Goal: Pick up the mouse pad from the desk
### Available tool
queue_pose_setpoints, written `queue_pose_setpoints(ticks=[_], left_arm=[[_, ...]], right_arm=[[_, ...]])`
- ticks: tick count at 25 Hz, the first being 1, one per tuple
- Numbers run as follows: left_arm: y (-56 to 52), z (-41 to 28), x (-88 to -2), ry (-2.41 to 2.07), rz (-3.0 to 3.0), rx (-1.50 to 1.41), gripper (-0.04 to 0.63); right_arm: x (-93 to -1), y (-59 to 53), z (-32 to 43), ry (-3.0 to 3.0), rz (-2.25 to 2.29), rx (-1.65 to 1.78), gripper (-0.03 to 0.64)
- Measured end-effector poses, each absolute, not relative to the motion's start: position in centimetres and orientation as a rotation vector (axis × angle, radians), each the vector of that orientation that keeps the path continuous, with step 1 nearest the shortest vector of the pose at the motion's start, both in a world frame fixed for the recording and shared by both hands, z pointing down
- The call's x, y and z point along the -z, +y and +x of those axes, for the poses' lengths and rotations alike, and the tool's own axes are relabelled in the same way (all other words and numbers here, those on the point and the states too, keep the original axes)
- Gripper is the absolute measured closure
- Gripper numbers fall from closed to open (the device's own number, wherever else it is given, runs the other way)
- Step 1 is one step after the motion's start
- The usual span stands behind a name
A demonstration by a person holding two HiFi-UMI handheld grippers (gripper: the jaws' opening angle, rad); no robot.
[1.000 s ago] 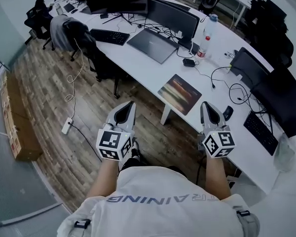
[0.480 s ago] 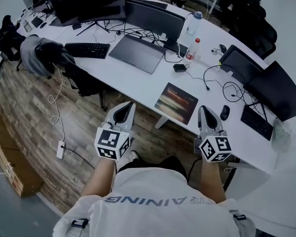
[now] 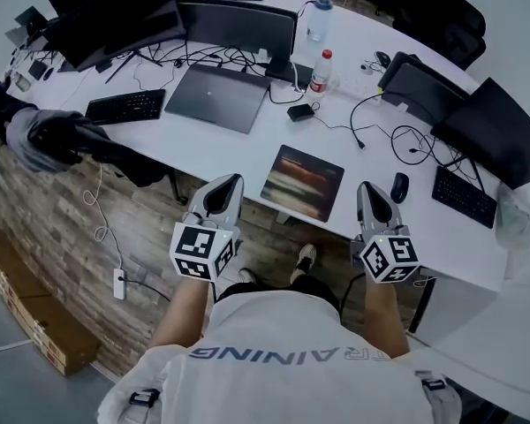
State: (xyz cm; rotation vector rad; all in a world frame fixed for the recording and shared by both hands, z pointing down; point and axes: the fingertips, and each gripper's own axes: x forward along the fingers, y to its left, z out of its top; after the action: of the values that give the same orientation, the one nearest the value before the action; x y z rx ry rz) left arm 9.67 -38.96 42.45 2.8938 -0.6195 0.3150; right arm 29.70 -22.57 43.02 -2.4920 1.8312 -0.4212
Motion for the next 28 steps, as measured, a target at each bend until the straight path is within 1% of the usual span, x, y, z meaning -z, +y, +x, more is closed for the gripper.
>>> queue_pose_setpoints(ticks=[9, 18, 22, 25, 28], left_arm=[[-38.8, 17.6, -43.3, -0.700, 2.870, -0.400, 0.594], [-40.2, 19.0, -48.8, -0.661, 2.826, -0.527, 0.591], [-39.9, 19.2, -52.7, -0.518, 2.799, -0.666, 0.547], [-38.8, 19.5, -56.0, -0.401, 2.765, -0.754, 0.491], [-38.1, 19.7, -60.5, -0.285, 2.757, -0.905, 0.407]], right_arm=[[-45.9, -24.6, 38.3, 1.921, -2.398, 0.490, 0.603], [-50.7, -26.0, 38.1, 1.935, -2.387, 0.667, 0.603], [-51.8, -26.5, 36.1, 1.912, -2.399, 0.731, 0.603], [-53.1, -26.5, 34.4, 1.903, -2.419, 0.793, 0.603], [-54.4, -26.4, 32.7, 1.890, -2.432, 0.848, 0.603]])
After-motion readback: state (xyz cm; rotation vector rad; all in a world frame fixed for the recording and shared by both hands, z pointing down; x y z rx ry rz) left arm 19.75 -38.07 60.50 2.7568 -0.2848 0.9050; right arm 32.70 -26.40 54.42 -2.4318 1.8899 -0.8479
